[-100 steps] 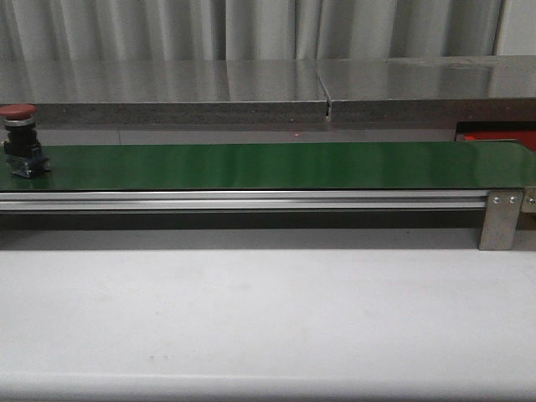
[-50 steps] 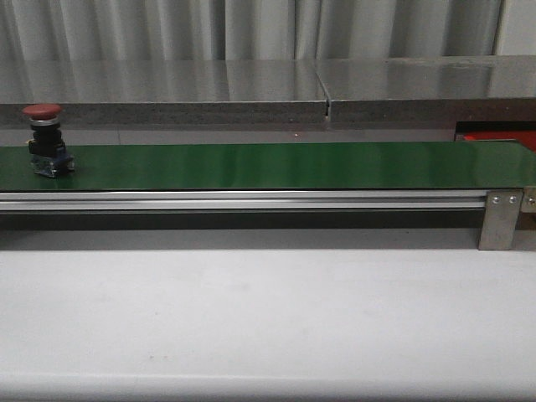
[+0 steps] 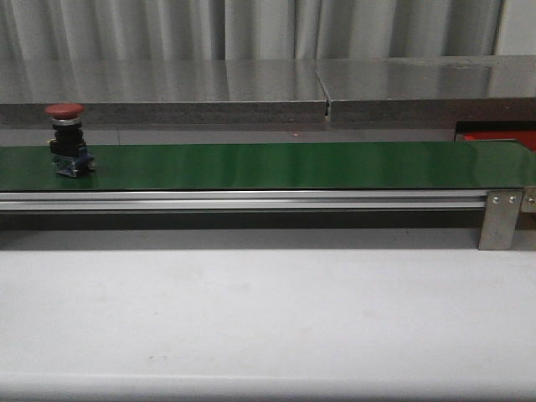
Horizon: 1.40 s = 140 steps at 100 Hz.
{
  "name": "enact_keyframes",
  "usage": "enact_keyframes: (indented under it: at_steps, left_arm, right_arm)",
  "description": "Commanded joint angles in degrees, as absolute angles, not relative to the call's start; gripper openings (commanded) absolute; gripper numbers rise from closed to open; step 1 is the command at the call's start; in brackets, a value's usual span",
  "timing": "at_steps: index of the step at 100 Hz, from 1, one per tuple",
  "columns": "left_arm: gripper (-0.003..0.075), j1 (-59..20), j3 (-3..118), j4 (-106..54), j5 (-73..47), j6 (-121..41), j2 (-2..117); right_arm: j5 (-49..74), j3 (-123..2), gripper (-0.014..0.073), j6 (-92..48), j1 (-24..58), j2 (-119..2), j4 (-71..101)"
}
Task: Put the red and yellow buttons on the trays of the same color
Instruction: 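Move the left gripper to a yellow button and grasp it, then set the yellow button on the belt and release the left gripper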
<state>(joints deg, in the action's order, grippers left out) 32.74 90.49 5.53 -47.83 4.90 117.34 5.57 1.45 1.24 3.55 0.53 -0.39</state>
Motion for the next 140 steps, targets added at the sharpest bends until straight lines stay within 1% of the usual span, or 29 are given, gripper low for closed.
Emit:
enact_keyframes:
  at_steps: [1,32,40,47,54,73,80,86,121,140]
  left_arm:
    - [0.0608,32.7,91.8,5.6,-45.5,5.6,115.0]
    - [0.0606,32.7,91.9,5.4,-45.7,5.6,117.1]
    - [0.0573,32.7,91.9,5.4,-45.6,5.6,117.1]
    - [0.0512,32.7,92.0,5.4,-45.6,5.6,117.1]
    - [0.0427,32.7,92.0,5.4,-45.6,5.6,117.1]
    - [0.0136,32.7,92.2,5.8,-46.7,5.6,116.3]
    - [0.0047,32.7,92.7,6.3,-47.5,5.6,115.7]
    - [-0.0015,32.7,93.7,6.5,-48.7,5.6,114.7]
    - [-0.0019,31.9,95.4,5.1,-52.5,5.0,104.6]
    - [-0.0019,29.4,95.5,-6.6,-54.0,-4.0,99.6]
  right_arm:
    - [0.7,0.5,-0.0118,1.1,3.3,1.3,-0.7]
    - [0.7,0.5,-0.0118,1.1,3.3,1.3,-0.7]
    - [0.7,0.5,-0.0118,1.1,3.3,1.3,-0.7]
    - [0.7,0.5,-0.0118,1.1,3.3,1.3,-0.7]
    - [0.7,0.5,-0.0118,1.1,3.3,1.3,-0.7]
    - [0.7,0.5,-0.0118,1.1,3.3,1.3,-0.7]
    - [0.7,0.5,-0.0118,1.1,3.3,1.3,-0.7]
    - [0.7,0.5,-0.0118,1.1,3.3,1.3,-0.7]
    - [0.7,0.5,-0.0118,1.1,3.3,1.3,-0.7]
    - [0.7,0.5,-0.0118,1.1,3.3,1.3,-0.7]
